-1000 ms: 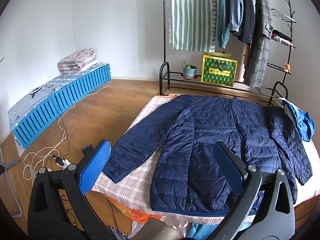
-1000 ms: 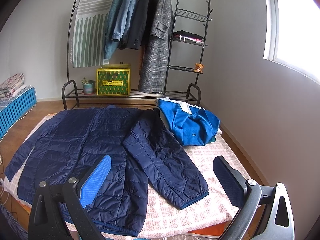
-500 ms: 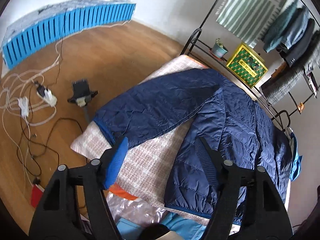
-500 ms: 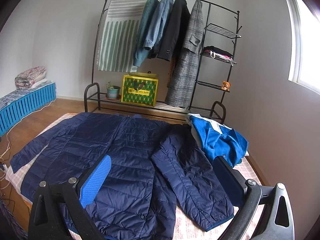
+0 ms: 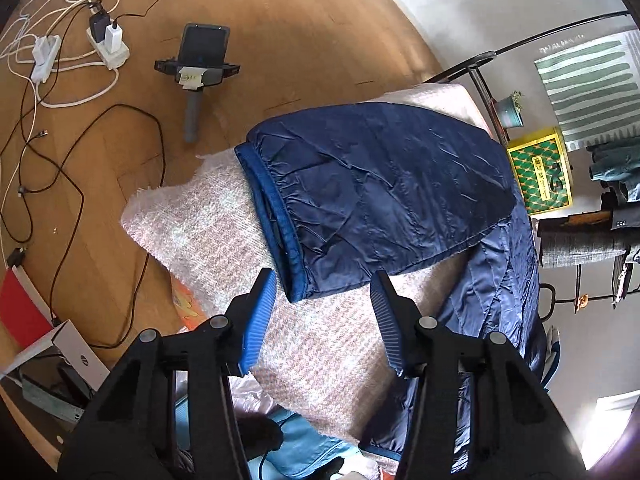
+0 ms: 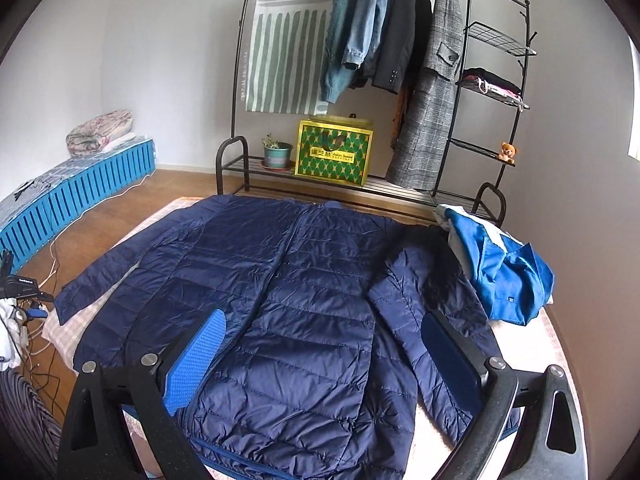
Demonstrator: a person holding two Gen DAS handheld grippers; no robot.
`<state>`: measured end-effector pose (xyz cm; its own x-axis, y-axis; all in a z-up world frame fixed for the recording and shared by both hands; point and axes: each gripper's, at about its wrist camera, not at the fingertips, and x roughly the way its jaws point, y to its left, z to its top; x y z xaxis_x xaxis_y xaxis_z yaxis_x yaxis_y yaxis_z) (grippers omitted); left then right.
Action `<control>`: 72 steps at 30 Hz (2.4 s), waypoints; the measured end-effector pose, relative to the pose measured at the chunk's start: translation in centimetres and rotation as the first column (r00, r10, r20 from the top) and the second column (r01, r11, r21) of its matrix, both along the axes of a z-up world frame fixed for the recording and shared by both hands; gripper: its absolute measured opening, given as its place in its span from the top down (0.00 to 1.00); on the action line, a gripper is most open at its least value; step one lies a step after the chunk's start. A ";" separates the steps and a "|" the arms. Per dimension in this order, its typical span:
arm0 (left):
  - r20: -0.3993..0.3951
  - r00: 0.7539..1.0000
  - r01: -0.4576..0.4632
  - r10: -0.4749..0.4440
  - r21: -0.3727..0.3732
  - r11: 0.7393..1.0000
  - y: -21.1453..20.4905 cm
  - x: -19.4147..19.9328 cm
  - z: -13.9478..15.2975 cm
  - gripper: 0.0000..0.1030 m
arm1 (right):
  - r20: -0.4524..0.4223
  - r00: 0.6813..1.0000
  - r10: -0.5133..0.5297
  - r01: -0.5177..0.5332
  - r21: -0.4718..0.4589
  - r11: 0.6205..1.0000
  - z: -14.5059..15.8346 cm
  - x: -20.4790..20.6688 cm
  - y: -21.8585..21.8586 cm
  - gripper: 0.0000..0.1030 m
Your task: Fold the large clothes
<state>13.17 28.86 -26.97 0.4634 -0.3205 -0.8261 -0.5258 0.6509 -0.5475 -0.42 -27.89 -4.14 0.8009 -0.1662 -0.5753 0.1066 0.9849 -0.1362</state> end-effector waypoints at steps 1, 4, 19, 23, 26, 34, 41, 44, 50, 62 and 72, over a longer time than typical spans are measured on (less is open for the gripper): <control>-0.008 1.000 -0.002 0.002 -0.002 1.000 0.1 0.3 -0.4 0.51 | -0.004 1.000 0.001 -0.001 -0.002 1.000 -0.1 0.1 0.1 0.04; -0.034 0.999 -0.007 0.007 -0.002 1.000 0.3 1.1 -1.6 0.51 | -0.013 1.000 0.002 -0.001 0.003 1.000 -0.4 0.1 0.3 0.04; -0.048 0.998 0.050 -0.042 0.175 0.983 -1.0 3.0 -2.1 0.94 | -0.041 0.999 -0.005 0.004 -0.013 1.000 -0.9 0.2 0.5 0.04; 0.019 0.994 0.098 -0.110 0.318 0.943 -3.0 3.4 0.9 0.96 | -0.052 0.999 -0.012 0.011 -0.018 1.000 -1.1 0.2 0.1 0.04; 0.076 0.984 0.120 -0.160 0.377 0.918 -4.5 3.6 3.7 0.97 | -0.065 0.998 -0.014 0.014 -0.010 1.000 -1.2 0.3 -0.4 0.08; 0.227 0.915 0.197 -0.333 0.469 0.861 -10.5 3.9 10.9 0.98 | -0.119 0.993 0.009 0.001 0.083 0.997 -2.1 1.2 -2.1 0.26; 0.294 0.788 0.345 -0.541 0.517 0.783 -20.0 4.5 15.0 0.98 | -0.148 0.988 0.033 -0.013 0.132 0.991 -3.1 2.3 -3.3 0.39; 0.296 0.736 0.414 -0.609 0.515 0.751 -24.6 5.4 15.1 0.98 | -0.161 0.986 0.029 -0.004 0.150 0.989 -3.3 3.3 -4.2 0.42; 0.265 0.654 0.526 -0.708 0.513 0.678 -33.3 6.9 13.0 0.98 | -0.185 0.982 0.041 -0.009 0.171 0.985 -3.4 6.3 -5.4 0.44; 0.185 0.585 0.703 -0.790 0.369 0.608 -38.0 8.5 7.6 0.96 | -0.286 0.944 0.162 -0.055 0.346 0.937 -7.5 16.3 -4.5 0.34; 0.292 0.664 0.563 -0.688 0.410 0.717 -27.6 4.2 12.1 0.66 | -0.410 0.849 0.332 -0.068 0.539 0.840 -14.9 26.1 1.5 0.16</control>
<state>17.34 1.23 -14.88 0.5337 -0.4595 -0.7100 0.2865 0.8881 -0.3595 25.68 -26.42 -19.02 0.3904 0.3738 -0.8413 -0.0479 0.9209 0.3870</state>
